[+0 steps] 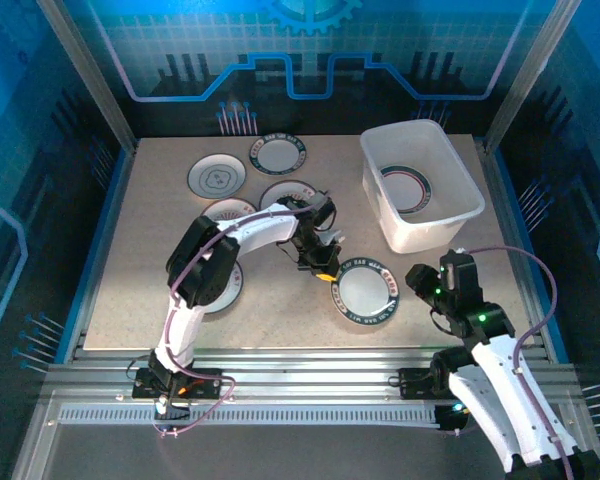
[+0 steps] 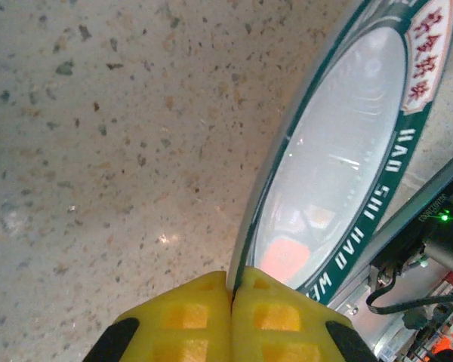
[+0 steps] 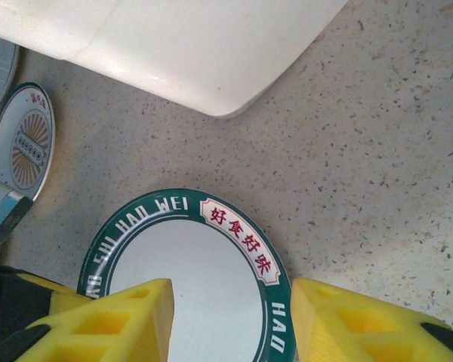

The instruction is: Place the plates into the plastic bin on the countertop

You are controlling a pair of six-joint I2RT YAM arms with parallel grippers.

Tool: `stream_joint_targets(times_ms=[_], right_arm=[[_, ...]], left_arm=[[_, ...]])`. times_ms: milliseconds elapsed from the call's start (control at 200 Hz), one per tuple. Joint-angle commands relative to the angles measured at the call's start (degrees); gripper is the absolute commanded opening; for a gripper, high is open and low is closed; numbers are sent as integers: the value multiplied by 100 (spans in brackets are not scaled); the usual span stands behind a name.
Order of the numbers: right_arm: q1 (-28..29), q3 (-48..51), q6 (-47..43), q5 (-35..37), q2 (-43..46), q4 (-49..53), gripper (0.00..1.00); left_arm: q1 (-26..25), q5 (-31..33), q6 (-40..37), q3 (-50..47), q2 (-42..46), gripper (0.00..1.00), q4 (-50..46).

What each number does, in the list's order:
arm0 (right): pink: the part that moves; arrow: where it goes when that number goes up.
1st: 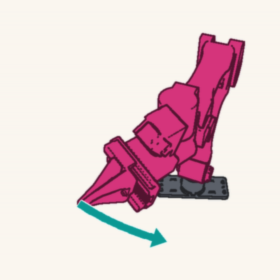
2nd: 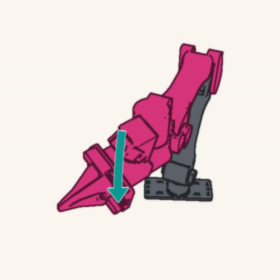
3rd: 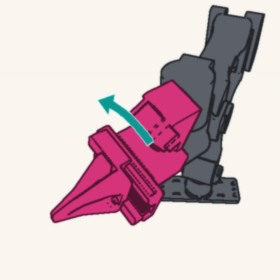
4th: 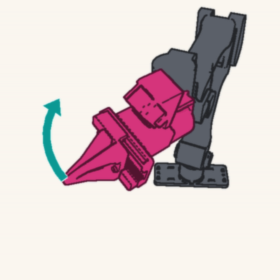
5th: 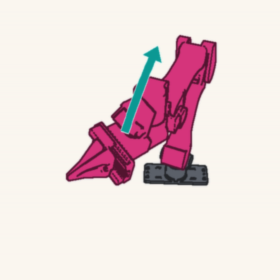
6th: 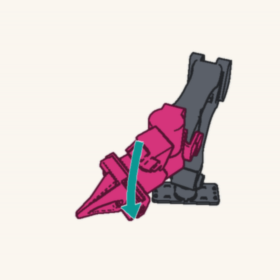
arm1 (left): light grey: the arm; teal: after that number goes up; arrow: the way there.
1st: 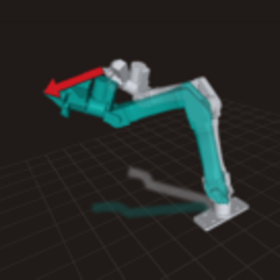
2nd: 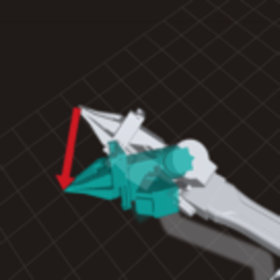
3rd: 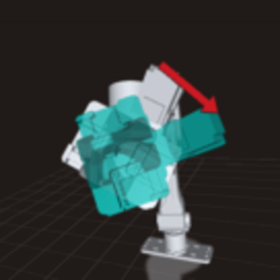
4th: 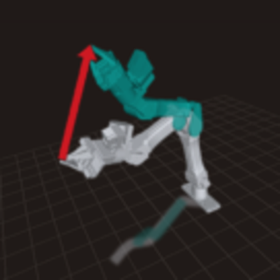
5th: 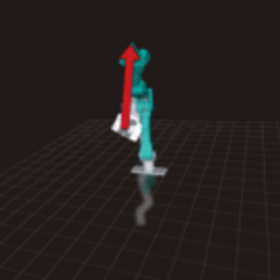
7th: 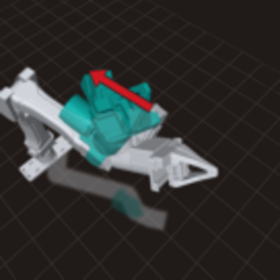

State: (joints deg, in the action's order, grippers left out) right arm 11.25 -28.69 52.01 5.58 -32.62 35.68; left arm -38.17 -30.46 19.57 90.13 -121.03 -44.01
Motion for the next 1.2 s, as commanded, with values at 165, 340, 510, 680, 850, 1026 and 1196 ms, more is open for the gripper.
stream_joint_targets(times_ms=[165,340,510,680,850,1026,1196], right_arm=[[46,-443,-173,40,37,242,46],[56,-634,-213,-22,26,312,46],[53,-911,-282,-114,2,369,48],[71,-1270,-397,-395,-208,293,50],[179,-1736,-683,-1093,-679,46,50],[431,-2029,-762,-1562,-1103,-287,50],[622,-2091,-723,-1495,-1418,-373,50]], left_arm=[[312,130,257,-601,955,0,390],[583,91,273,-813,1367,0,489],[890,55,262,-827,1747,0,520],[1210,-16,327,-794,2141,0,644],[1349,-199,352,-495,2304,0,700],[1360,-393,591,-207,2305,0,924],[1357,-628,730,-136,2368,0,1123]])
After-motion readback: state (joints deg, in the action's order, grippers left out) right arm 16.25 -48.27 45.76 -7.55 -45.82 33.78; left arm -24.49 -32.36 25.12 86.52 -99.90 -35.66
